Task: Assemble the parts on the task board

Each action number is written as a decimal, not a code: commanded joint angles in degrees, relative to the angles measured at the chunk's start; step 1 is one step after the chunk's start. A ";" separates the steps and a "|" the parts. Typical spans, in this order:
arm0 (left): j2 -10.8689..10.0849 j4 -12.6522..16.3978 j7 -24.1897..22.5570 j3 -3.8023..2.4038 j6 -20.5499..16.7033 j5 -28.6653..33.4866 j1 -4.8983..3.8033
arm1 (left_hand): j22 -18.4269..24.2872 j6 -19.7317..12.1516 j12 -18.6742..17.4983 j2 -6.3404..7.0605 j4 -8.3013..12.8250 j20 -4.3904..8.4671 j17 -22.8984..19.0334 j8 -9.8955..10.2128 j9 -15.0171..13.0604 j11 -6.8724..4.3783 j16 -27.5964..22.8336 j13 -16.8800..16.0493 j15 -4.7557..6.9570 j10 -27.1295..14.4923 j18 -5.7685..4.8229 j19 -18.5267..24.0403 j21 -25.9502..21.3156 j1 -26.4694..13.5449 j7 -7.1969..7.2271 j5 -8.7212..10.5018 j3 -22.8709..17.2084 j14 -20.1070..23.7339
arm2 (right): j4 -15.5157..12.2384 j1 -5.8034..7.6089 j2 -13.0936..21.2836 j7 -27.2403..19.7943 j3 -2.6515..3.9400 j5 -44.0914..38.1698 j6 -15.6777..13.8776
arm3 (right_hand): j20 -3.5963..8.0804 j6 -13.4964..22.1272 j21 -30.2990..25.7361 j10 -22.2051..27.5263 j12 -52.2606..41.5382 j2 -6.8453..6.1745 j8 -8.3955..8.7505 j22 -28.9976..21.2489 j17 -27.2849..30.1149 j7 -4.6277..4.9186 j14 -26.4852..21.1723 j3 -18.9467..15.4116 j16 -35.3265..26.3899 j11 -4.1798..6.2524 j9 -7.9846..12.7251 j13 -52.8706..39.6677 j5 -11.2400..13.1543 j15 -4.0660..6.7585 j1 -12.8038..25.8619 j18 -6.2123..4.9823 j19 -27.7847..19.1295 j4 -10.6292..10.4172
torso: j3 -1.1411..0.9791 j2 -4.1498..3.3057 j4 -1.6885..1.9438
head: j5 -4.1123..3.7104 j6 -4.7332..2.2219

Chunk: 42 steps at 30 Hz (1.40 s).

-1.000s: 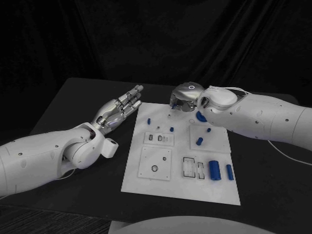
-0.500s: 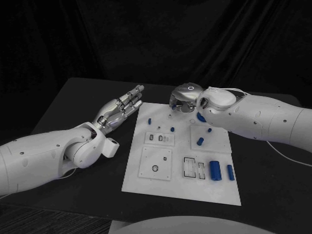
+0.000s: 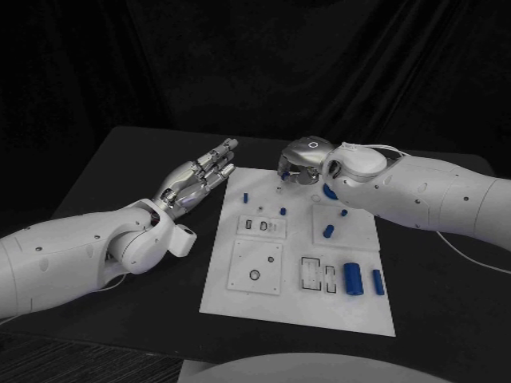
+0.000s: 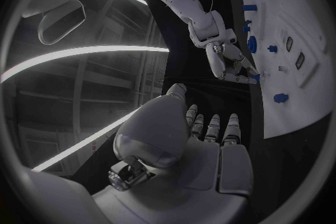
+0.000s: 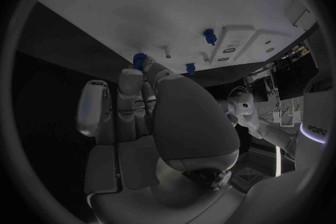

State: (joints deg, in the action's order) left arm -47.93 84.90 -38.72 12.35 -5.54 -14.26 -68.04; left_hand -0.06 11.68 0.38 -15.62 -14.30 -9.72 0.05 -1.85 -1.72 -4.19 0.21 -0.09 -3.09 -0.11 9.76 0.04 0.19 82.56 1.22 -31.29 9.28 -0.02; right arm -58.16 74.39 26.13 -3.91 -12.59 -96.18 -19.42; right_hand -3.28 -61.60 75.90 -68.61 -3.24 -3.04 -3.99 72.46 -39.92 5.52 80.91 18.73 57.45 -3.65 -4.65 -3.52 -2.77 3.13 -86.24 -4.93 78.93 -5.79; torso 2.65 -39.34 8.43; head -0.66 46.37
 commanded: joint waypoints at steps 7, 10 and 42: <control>0.25 -0.11 -2.78 -0.05 0.83 -0.06 -0.11 | 0.06 0.32 -0.38 -0.06 0.06 -0.54 -0.05 -0.24 -0.06 0.52 -0.21 0.09 -0.46 0.11 0.48 -0.04 -0.19 0.57 -0.23 -0.36 -0.44 0.02 | 0.19 -0.41 -0.15 0.42 -0.04 -0.19 1.36 | -0.13 2.79 -0.79 1.23 -0.08 -0.52 0.52 -0.52 1.27 -0.12 -1.35 -0.16 -1.20 1.33 0.47 0.01 -0.29 -0.17 0.55 0.22 -0.85 -1.26 | 0.03 0.05 -0.04 | 0.25 0.37; 0.27 -0.17 -2.73 -0.05 0.86 -0.06 -0.11 | 0.06 0.28 -0.38 -0.11 0.07 -0.59 -0.05 -0.23 -0.06 0.60 -0.21 0.09 -0.54 0.11 0.48 -0.04 -0.19 0.57 -0.30 -0.36 -0.55 0.02 | 0.17 -0.42 -0.17 1.25 -0.04 -0.19 2.44 | -0.33 7.42 -2.50 6.25 -0.10 -1.73 0.55 -1.97 3.78 -0.50 -3.10 -0.71 -3.20 1.30 0.95 0.05 -0.32 -0.39 1.66 -0.18 -2.36 -2.49 | 0.04 0.06 -0.06 | 0.26 0.33; -1.52 0.28 -2.24 -0.04 0.52 -0.06 -0.10 | 0.06 0.41 -0.38 -0.16 0.12 -0.69 -0.05 -0.25 -0.07 0.71 -0.21 0.09 -0.66 0.11 0.47 -0.04 -0.19 0.56 -0.41 -0.35 -0.76 0.02 | -12.96 3.82 13.65 5.61 0.06 10.47 -2.15 | -0.75 16.35 -6.04 4.64 -4.86 1.02 -0.01 -0.96 7.87 -0.03 -7.05 -6.25 -5.36 1.13 0.66 -2.64 -3.74 -0.70 1.01 -0.61 -4.01 -0.37 | 0.42 0.34 -1.06 | 0.78 0.19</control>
State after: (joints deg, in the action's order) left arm -49.46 84.97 -38.73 12.36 -5.24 -14.27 -68.04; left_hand -0.09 11.88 0.38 -15.62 -14.14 -10.13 0.07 -1.83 -1.71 -3.82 0.21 -0.07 -3.50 -0.09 9.76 0.03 0.19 82.56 1.02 -31.29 8.81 -0.02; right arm -70.05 77.90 38.94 -1.87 -12.54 -91.94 -23.97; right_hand -4.04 -44.31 70.22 -61.87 -7.26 -1.42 -3.72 71.66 -32.56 5.54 74.27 12.27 52.54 -2.65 -3.91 -5.78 -6.79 2.36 -85.28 -4.92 75.34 -5.93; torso 2.97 -39.02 7.65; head 0.52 46.54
